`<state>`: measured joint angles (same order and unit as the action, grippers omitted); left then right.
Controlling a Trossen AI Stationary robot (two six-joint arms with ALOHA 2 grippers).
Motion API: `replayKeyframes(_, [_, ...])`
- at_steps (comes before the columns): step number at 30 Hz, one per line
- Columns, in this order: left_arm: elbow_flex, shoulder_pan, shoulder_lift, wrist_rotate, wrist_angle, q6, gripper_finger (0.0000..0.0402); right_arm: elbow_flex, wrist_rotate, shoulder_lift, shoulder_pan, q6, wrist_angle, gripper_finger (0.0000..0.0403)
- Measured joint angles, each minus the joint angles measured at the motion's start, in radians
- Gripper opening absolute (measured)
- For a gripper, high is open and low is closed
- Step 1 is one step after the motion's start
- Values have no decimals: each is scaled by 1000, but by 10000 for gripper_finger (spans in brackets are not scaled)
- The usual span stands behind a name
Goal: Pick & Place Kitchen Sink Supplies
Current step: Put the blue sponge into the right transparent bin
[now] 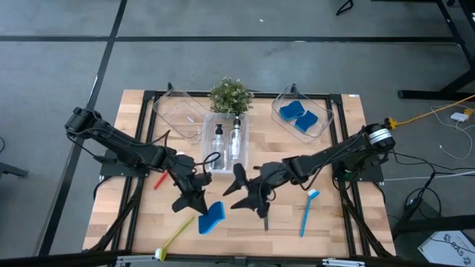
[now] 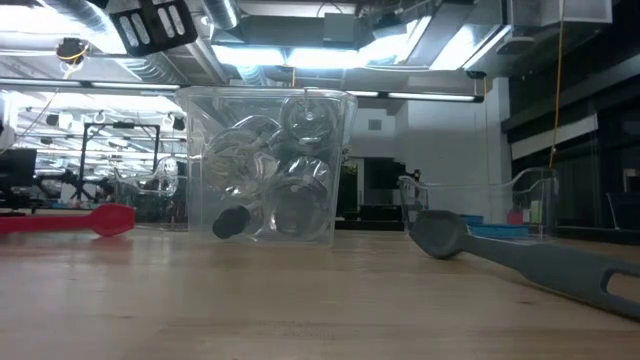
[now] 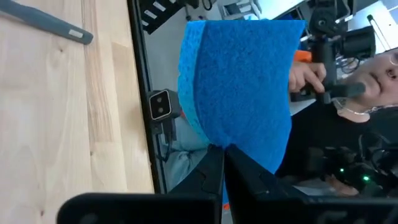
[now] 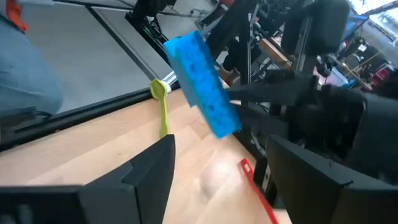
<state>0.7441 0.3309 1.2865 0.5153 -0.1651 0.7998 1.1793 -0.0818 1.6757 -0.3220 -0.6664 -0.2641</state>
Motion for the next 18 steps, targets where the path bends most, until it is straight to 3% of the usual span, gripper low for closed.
replayKeyframes(10, [0, -3, 1, 0, 6, -2, 2, 113, -1, 103, -12, -76, 23, 235])
replayKeyframes(18, [0, -23, 1, -8, 8, -29, 2, 113, 1, 103, -29, -76, 2, 123])
